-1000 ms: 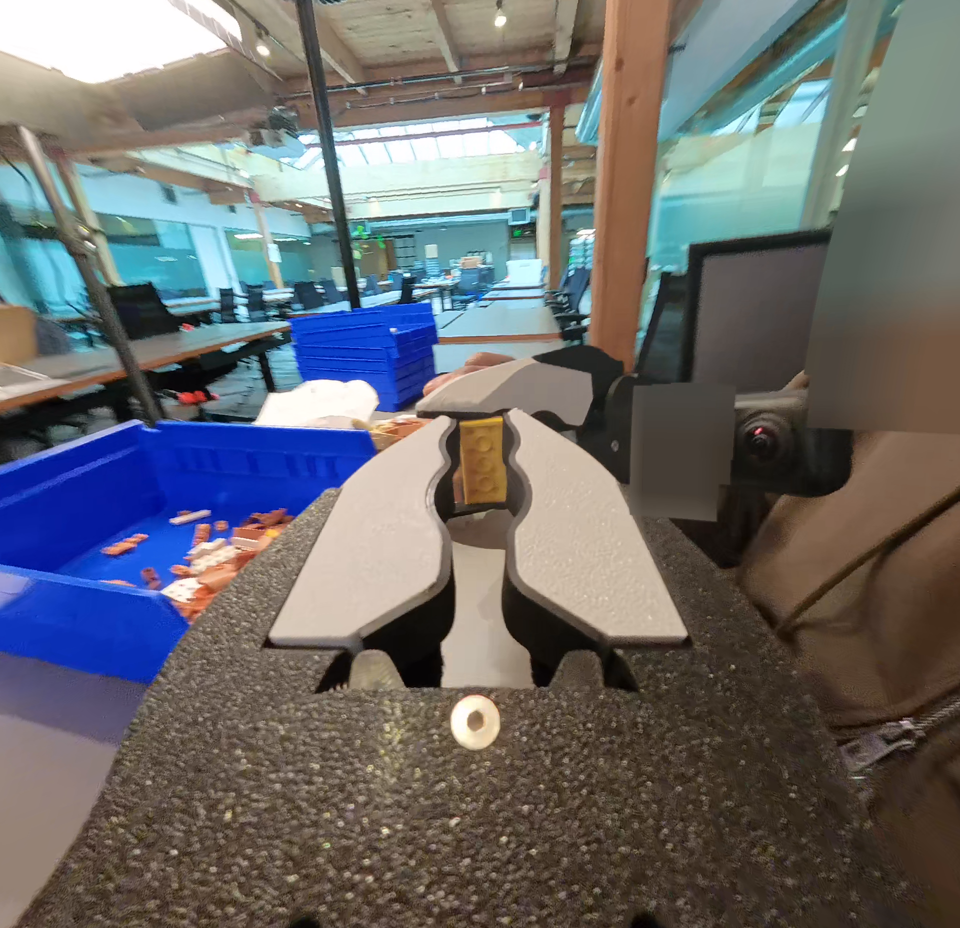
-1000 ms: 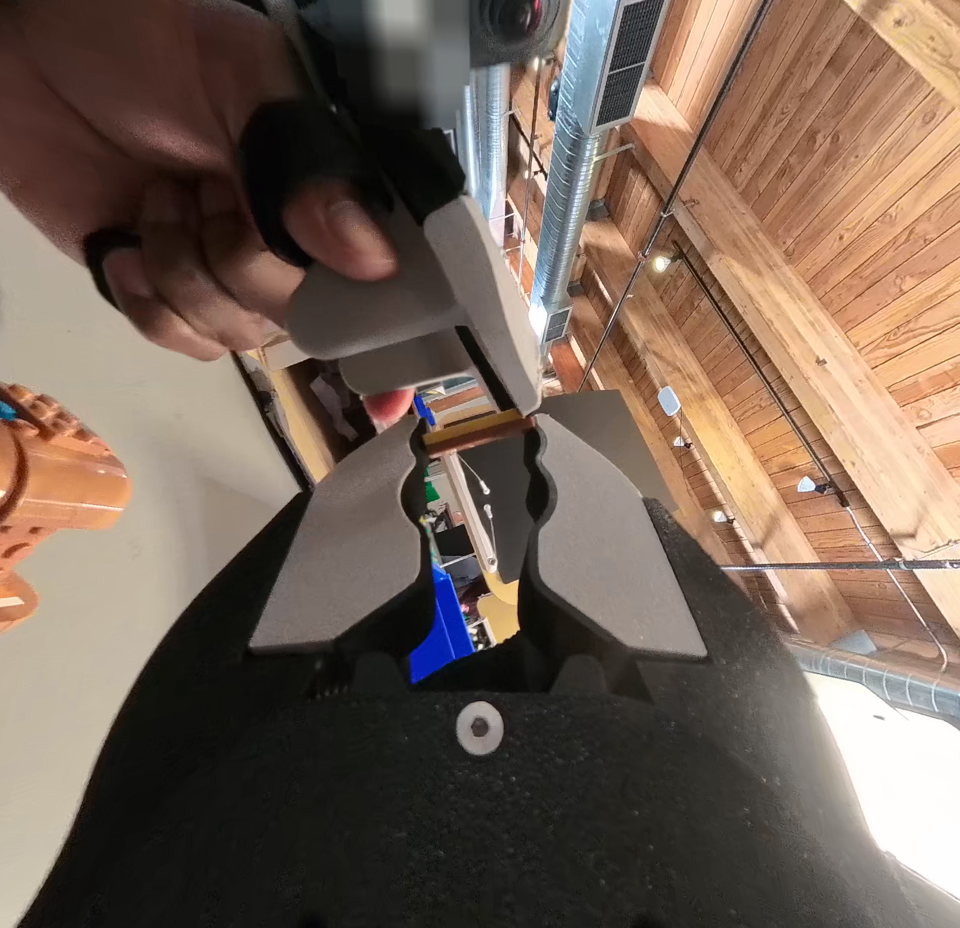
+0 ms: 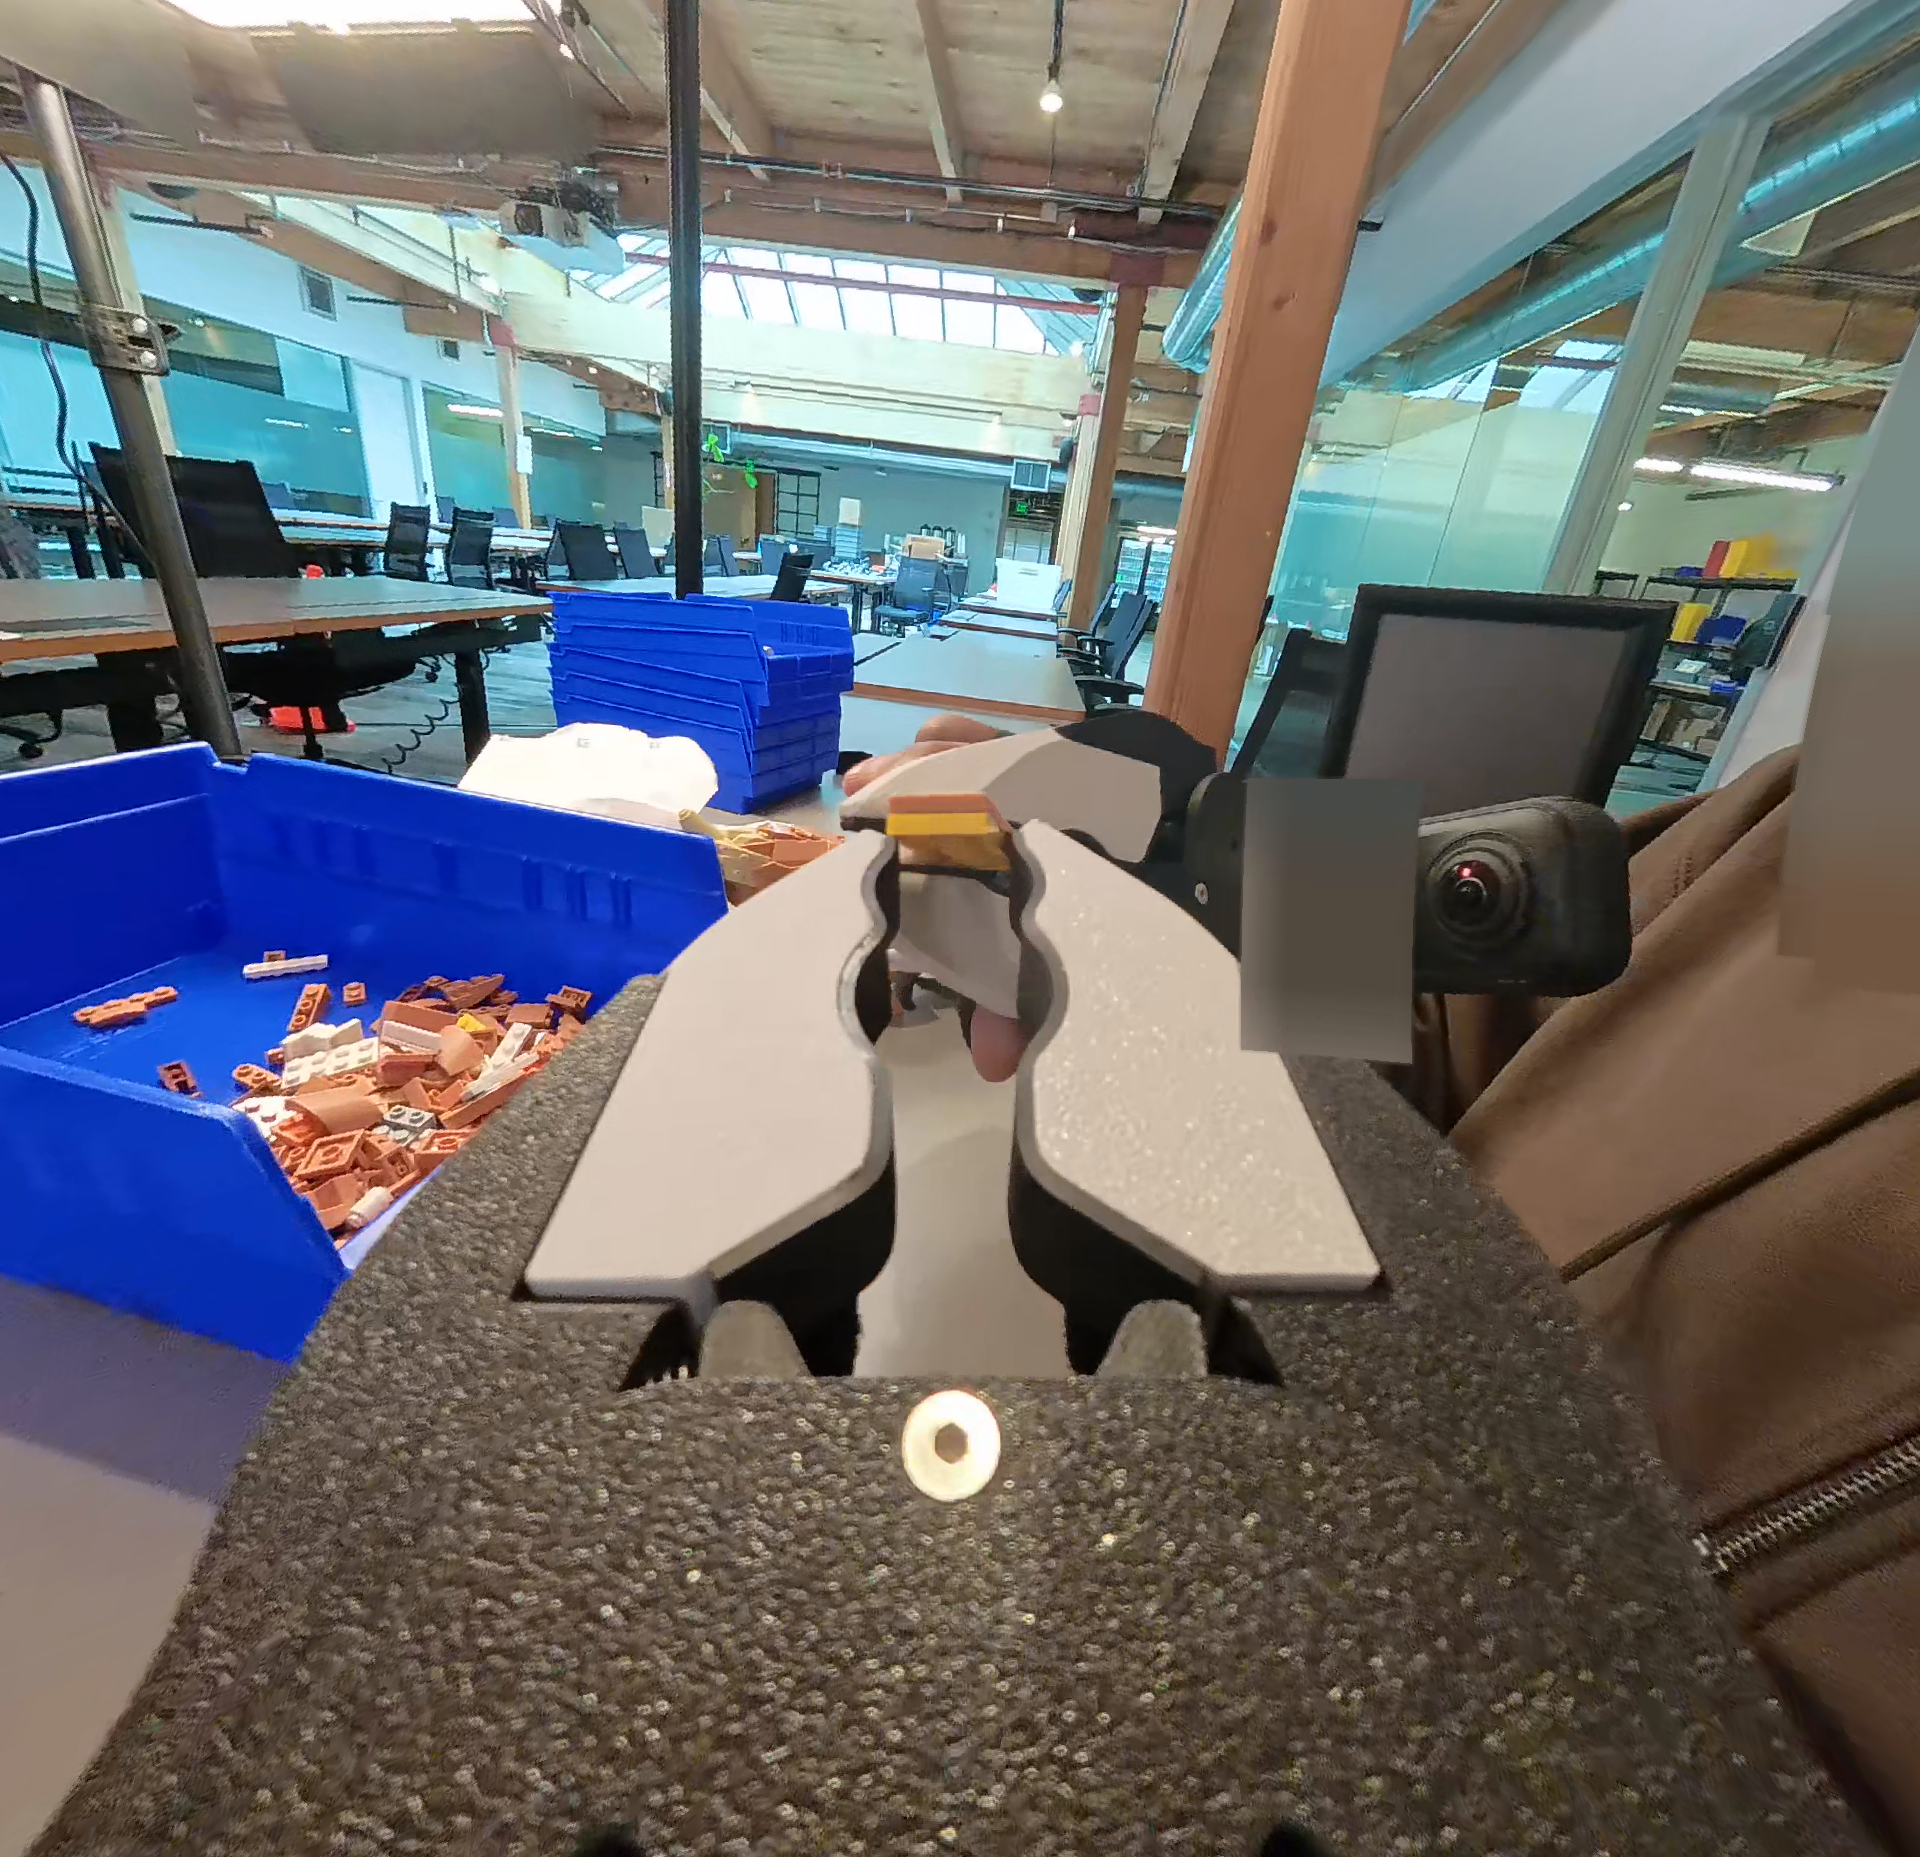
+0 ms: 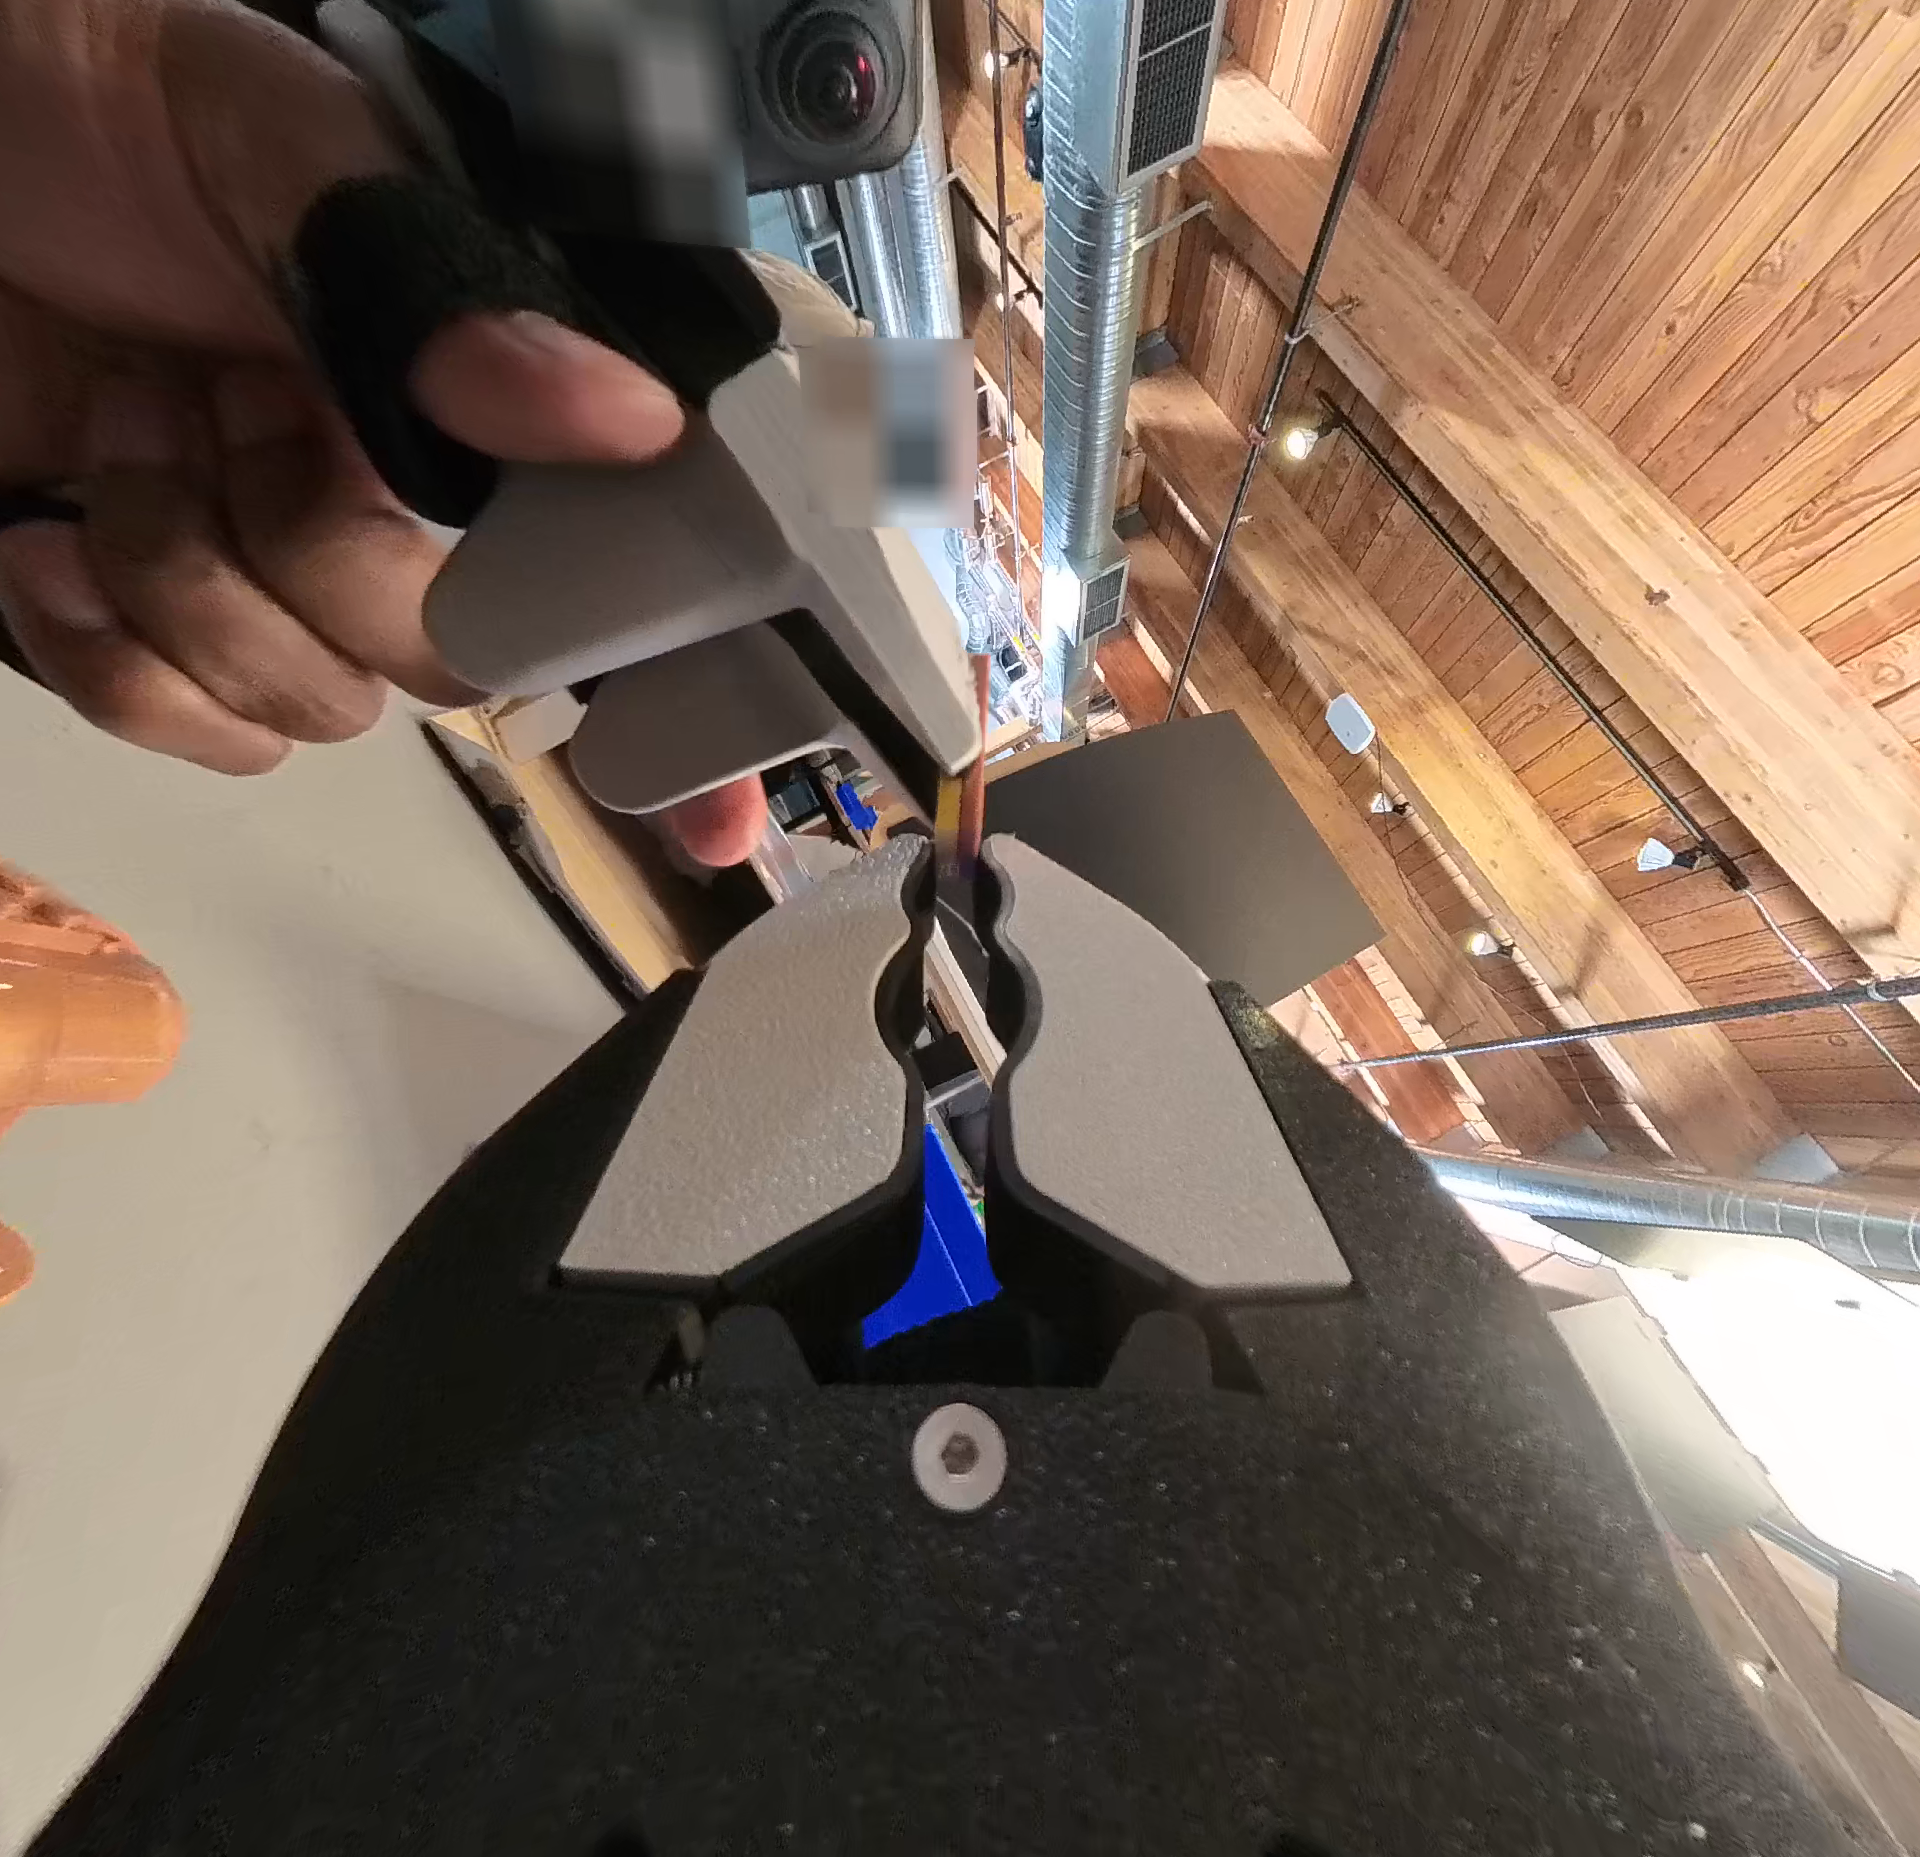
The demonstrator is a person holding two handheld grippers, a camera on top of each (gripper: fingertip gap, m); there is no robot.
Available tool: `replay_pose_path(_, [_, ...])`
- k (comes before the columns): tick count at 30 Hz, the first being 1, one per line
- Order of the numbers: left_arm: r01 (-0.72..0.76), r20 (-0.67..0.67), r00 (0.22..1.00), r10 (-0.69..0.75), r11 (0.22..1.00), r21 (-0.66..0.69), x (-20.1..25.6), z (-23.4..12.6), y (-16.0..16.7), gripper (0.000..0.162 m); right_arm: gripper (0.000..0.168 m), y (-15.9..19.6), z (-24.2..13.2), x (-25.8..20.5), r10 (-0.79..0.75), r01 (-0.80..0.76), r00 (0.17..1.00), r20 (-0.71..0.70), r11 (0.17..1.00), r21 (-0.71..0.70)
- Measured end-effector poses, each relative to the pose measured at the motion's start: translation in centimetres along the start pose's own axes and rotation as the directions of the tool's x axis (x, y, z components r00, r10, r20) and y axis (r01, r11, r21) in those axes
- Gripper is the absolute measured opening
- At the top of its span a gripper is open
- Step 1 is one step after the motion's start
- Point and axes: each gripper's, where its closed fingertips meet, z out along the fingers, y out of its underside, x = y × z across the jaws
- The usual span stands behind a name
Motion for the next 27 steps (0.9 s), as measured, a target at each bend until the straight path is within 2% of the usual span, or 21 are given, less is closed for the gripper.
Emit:
replay_pose_path(5, [-0.03,-0.028,0.999,0.031,0.999,0.021,0.6,0.1,-0.1,0.016,0.006,-0.4,-0.1,-0.4,-0.012,0.012,1.0,0.013,0.999,0.037])
replay_pose_path(12, [-0.055,-0.043,0.998,0.054,0.998,-0.029,0.7,-0.2,0.1,0.016,0.023,-0.8,-0.3,-1.4,-0.092,0.087,0.994,0.055,0.993,0.075])
replay_pose_path(14, [-0.038,-0.031,0.999,0.036,0.996,-0.084,0.4,-0.3,0.5,0.016,0.03,-0.7,-0.5,-1.4,-0.149,0.142,0.986,0.071,0.985,0.093])
replay_pose_path(17, [0.062,-0.08,0.994,-0.081,0.975,-0.212,0.7,-0.6,1.7,0.016,0.046,-0.9,-1.1,-1.8,-0.189,0.169,0.974,0.125,0.974,0.151])
replay_pose_path(20, [0.075,-0.099,0.988,-0.115,0.937,-0.341,1.1,-1.0,3.3,0.016,0.052,-1.1,-1.4,-2.9,-0.225,0.191,0.958,0.179,0.963,0.189])
replay_pose_path(23, [0.055,-0.102,0.989,-0.108,0.905,-0.422,1.5,-1.1,4.6,0.016,0.052,-1.2,-1.4,-4.1,-0.261,0.22,0.941,0.216,0.956,0.196])
replay_pose_path(27, [0.051,-0.093,0.99,-0.102,0.895,-0.444,1.5,-1.1,5.1,0.016,0.038,-1.1,-1.4,-4.6,-0.282,0.239,0.931,0.231,0.95,0.199])
